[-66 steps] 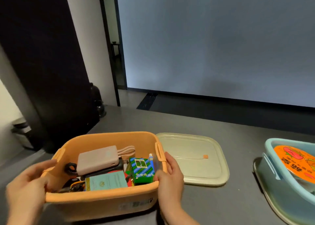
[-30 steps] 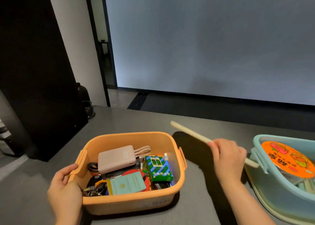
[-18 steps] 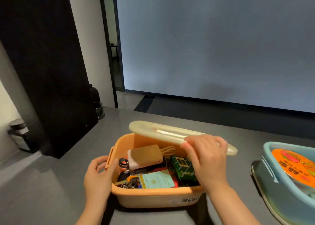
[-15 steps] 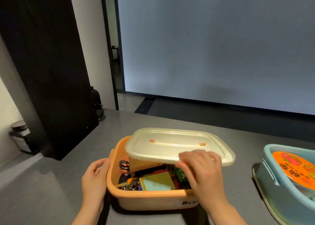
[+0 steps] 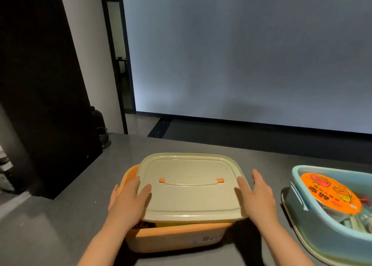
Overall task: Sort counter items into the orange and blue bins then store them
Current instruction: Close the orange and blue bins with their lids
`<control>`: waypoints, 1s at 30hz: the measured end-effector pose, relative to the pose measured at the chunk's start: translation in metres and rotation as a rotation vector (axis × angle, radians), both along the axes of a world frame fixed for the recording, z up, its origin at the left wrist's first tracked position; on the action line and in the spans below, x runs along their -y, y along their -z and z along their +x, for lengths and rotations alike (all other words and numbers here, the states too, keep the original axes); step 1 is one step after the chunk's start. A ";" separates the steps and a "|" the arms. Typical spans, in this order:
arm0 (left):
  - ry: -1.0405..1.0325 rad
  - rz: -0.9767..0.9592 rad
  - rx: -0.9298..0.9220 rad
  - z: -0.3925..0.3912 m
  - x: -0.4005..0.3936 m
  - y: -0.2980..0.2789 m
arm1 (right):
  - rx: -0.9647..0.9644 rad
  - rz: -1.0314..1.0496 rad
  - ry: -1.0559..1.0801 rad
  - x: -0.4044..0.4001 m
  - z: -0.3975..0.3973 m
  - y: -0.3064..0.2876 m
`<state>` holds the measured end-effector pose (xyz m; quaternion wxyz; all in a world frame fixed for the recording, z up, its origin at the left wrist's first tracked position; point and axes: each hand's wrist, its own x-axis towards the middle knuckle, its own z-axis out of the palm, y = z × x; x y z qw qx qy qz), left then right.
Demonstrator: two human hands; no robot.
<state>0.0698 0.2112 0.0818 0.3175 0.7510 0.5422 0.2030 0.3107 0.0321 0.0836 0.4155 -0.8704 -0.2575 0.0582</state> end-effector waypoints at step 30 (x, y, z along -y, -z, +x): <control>-0.156 -0.370 1.127 -0.051 -0.019 -0.050 | -0.899 0.799 -0.494 -0.026 0.002 -0.041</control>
